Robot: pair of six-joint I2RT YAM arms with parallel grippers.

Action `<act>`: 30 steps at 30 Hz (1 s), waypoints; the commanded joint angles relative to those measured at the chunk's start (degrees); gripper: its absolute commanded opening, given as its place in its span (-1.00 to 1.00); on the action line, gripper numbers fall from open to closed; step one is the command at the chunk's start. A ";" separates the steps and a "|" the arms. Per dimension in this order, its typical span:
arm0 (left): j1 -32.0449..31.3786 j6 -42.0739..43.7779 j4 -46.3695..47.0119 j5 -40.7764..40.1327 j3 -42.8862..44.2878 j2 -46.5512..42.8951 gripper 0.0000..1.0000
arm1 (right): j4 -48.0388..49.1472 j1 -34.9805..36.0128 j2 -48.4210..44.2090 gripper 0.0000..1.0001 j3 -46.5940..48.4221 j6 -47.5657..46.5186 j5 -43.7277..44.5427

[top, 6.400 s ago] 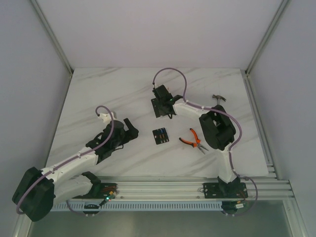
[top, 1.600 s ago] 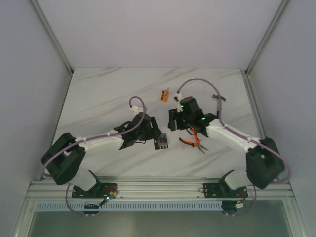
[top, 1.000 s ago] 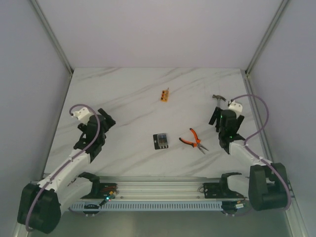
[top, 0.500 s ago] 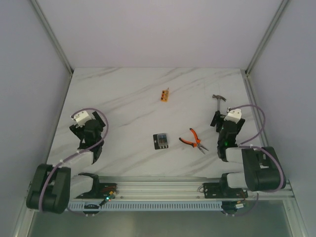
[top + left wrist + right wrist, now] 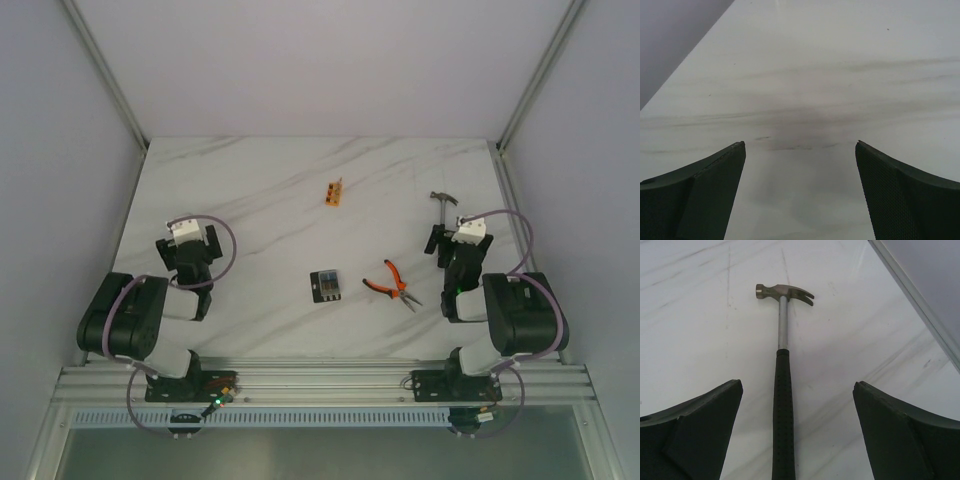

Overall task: Snap on the fuse box
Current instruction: Reset both arms

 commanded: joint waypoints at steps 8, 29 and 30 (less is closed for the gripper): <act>1.27 5.08 16.22 10.14 -1.97 3.98 1.00 | 2.13 -0.29 -0.03 1.00 1.13 0.23 -1.52; 1.96 4.01 11.12 12.04 -0.82 2.54 1.00 | 2.18 -0.37 -0.03 1.00 1.13 0.23 -1.63; 1.97 4.05 11.24 12.02 -0.85 2.54 1.00 | 2.16 -0.37 -0.08 1.00 1.13 0.23 -1.61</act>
